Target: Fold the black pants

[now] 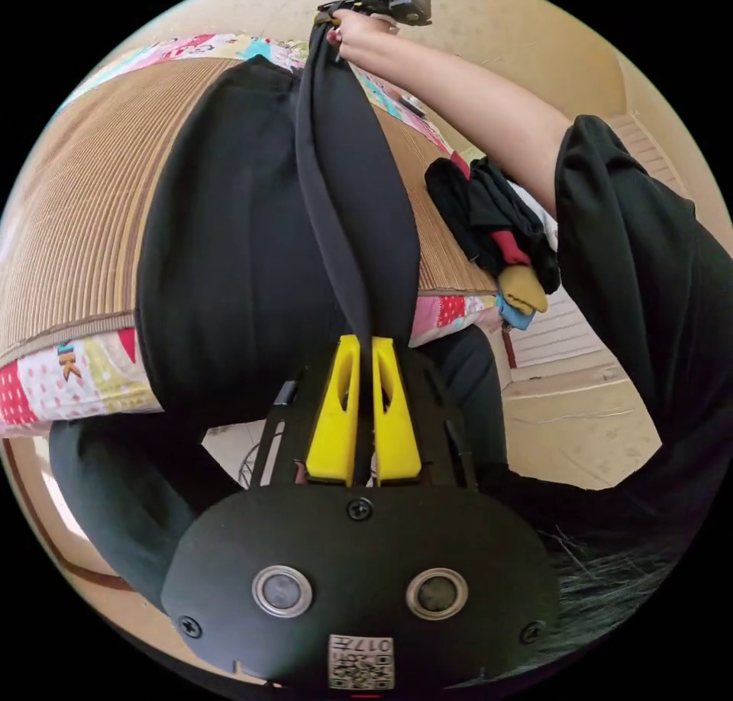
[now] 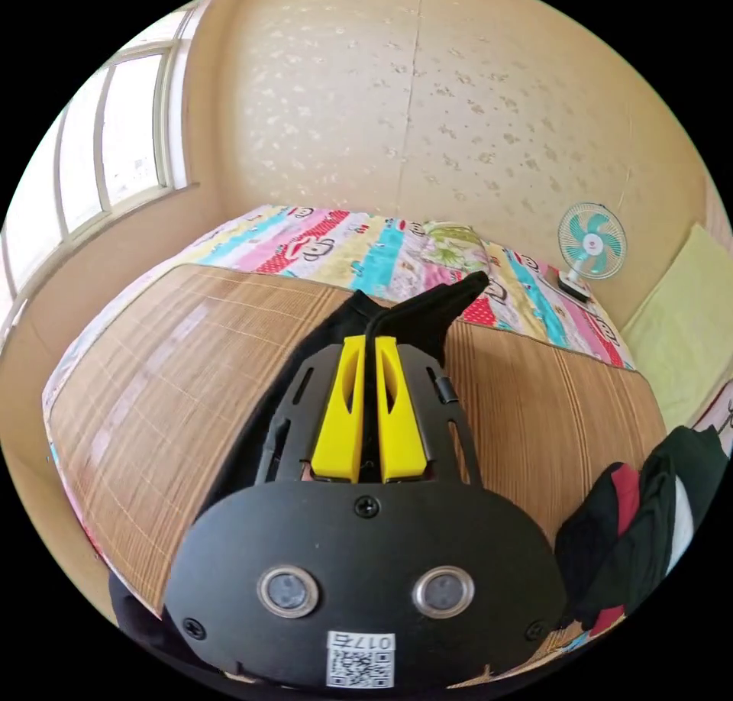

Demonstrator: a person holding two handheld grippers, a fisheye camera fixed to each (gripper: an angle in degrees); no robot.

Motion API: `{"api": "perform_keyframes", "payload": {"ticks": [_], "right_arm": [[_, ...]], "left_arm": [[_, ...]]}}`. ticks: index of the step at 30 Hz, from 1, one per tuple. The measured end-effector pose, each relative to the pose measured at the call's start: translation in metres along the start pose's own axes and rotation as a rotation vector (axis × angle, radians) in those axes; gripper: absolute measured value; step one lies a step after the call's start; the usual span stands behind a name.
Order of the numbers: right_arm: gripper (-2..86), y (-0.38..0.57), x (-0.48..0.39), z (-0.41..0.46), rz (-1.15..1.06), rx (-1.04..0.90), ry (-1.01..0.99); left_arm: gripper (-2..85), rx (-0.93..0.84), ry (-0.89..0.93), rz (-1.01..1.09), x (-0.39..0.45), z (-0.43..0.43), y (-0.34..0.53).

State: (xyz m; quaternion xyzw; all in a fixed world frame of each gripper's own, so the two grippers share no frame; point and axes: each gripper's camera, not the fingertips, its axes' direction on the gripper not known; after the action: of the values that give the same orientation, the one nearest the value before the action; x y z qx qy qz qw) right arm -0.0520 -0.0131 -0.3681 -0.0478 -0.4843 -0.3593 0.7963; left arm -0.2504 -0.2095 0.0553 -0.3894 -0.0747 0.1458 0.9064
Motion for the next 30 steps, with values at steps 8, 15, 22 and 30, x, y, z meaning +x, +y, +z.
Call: {"api": "perform_keyframes", "payload": {"ticks": [8, 15, 22, 30], "right_arm": [[6.5, 0.006, -0.058, 0.078, 0.025, -0.25, -0.186], [7.0, 0.115, -0.009, -0.012, -0.119, -0.287, -0.31], [9.3, 0.243, 0.08, -0.097, 0.04, -0.334, -0.486], [12.6, 0.331, 0.097, -0.098, 0.178, -0.37, -0.683]], "left_arm": [[2.9, 0.121, -0.032, -0.261, -0.07, -0.056, 0.055], [3.0, 0.156, 0.16, -0.166, -0.067, -0.074, 0.053], [3.7, 0.076, -0.015, -0.185, -0.086, -0.117, 0.066], [10.7, 0.194, -0.037, -0.208, -0.092, -0.104, 0.039]]}}
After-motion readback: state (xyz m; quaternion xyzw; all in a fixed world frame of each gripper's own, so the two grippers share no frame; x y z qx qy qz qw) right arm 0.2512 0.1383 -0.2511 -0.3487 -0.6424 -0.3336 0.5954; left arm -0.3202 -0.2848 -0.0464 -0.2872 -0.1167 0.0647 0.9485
